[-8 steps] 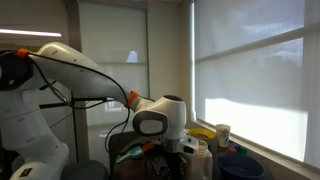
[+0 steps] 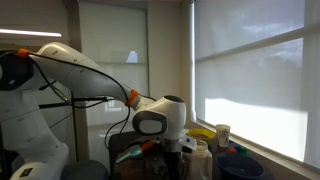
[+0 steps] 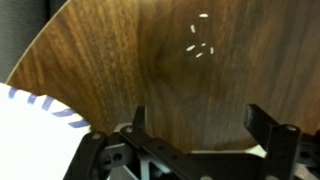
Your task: Turn the three serving spoons upside down, starting with one on far right moving to the far left
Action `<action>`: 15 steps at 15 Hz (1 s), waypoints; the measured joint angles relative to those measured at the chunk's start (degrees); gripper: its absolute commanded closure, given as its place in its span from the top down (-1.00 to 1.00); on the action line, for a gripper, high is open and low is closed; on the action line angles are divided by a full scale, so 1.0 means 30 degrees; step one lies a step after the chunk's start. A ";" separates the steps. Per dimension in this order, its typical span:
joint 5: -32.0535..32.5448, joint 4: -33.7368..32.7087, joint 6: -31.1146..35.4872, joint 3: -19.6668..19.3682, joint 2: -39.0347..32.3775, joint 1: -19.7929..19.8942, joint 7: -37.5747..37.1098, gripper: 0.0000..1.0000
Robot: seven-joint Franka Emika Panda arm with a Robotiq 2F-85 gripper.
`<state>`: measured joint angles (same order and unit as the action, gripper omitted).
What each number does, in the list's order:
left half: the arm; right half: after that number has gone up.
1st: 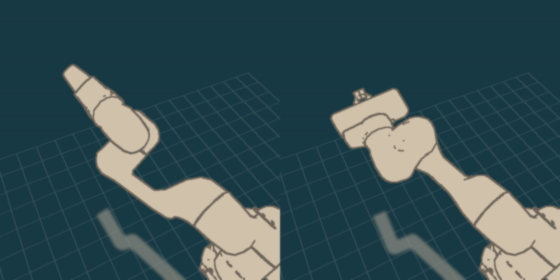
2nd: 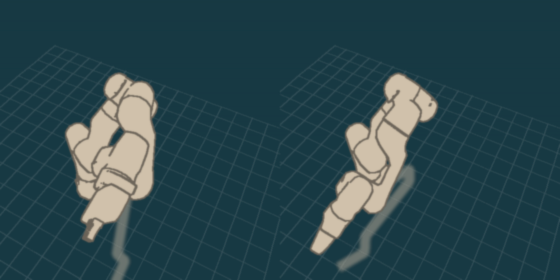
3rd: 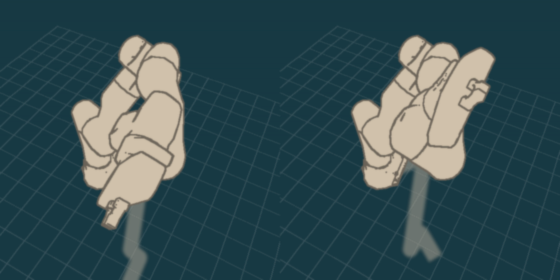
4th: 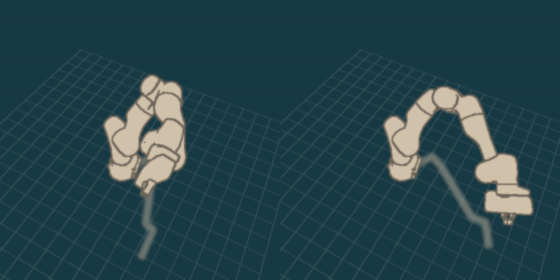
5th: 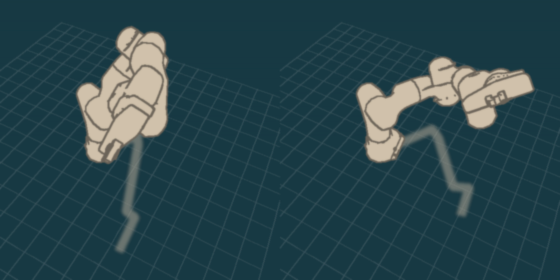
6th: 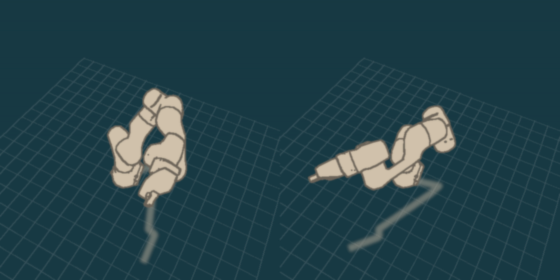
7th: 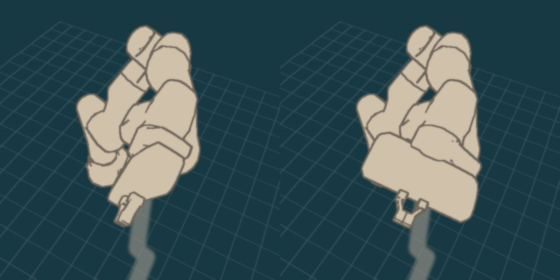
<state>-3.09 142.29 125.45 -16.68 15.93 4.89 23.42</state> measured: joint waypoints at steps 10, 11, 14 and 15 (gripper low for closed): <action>-0.4469 0.0004 -0.6302 0.0559 0.1661 -0.0904 0.1830 1.00; -0.4955 0.0013 -0.6301 0.0579 0.1653 -0.1071 0.2135 1.00; -0.6650 0.0024 -0.6296 0.0661 0.1566 -0.1646 0.3042 1.00; -0.7195 0.0029 -0.6296 0.0723 0.1477 -0.1811 0.3263 0.92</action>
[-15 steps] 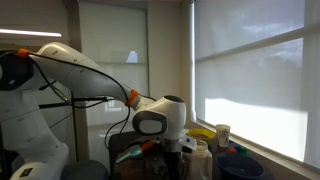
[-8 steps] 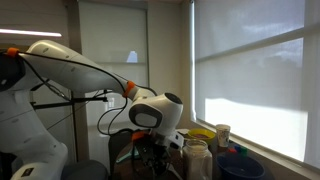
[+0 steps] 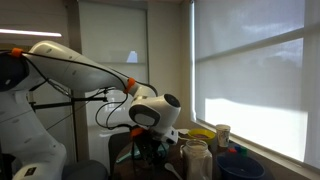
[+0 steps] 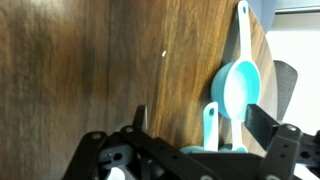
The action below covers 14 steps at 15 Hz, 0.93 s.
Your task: Turn the three serving spoons upside down, starting with one on far right moving to the far left
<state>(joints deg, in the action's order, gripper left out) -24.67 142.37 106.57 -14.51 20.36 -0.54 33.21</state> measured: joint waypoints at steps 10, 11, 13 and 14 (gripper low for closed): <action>-0.2566 -0.0004 0.0000 0.0340 -0.1269 -0.0279 0.1346 -0.63; -0.2661 -0.0004 0.0000 0.0348 -0.1326 -0.0278 0.1409 -0.79; -0.2862 -0.0006 0.0000 0.0366 -0.1419 -0.0267 0.1521 -1.00; -0.2921 -0.0006 -0.0001 0.0377 -0.1450 -0.0260 0.1575 -1.00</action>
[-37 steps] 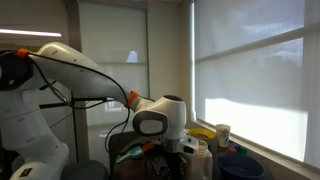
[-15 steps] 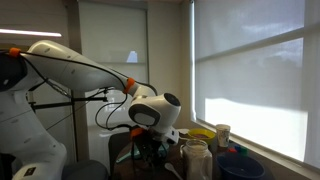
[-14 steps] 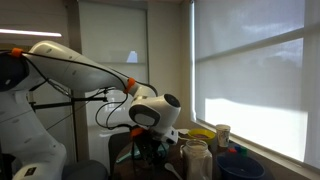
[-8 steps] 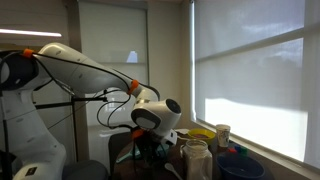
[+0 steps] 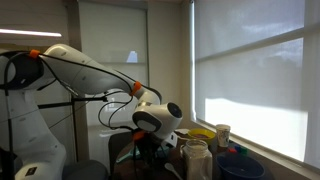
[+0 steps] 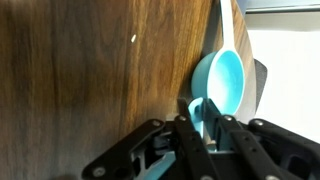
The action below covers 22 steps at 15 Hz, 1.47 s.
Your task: Turn the three serving spoons upside down, starting with one on far right moving to the far left
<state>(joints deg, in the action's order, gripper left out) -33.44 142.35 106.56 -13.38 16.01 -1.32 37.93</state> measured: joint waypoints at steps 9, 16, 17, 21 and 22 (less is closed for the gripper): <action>0.1722 -0.0075 0.0002 0.0701 0.0306 0.0539 -0.0775 -0.96; 0.8464 0.0016 0.0217 0.2704 0.1717 0.0796 -0.4885 -0.96; 0.9324 0.0056 0.0218 0.3104 0.1865 0.0753 -0.5382 -0.96; 1.2551 0.0301 0.0419 0.4658 0.2139 0.0316 -0.6897 -0.96; 1.3307 0.0413 0.0550 0.5003 0.2186 0.0169 -0.7165 -0.96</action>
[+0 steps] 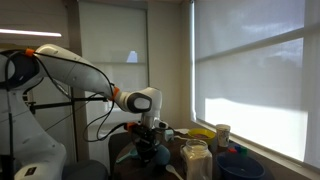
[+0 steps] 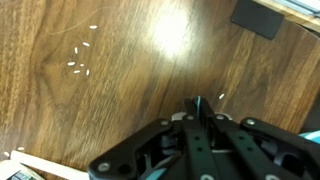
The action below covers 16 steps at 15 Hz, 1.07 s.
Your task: Turn the three serving spoons upside down, starting with one on far right moving to the far left
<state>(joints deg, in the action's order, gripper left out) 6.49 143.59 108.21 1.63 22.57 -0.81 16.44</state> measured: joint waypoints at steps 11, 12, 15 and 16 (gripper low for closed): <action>0.7549 0.1554 0.1232 0.2487 0.0139 -0.1111 -0.3050 -0.96; 0.8128 0.1626 0.1232 0.2551 0.0139 -0.1111 -0.3272 -0.96; 0.9792 0.1931 0.1227 0.2679 0.0138 -0.1110 -0.4045 -0.96; 1.0259 0.2079 0.1227 0.2732 0.0138 -0.1117 -0.4359 -0.96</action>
<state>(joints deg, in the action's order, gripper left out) 37.26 149.83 111.90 9.82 22.99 -4.16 3.36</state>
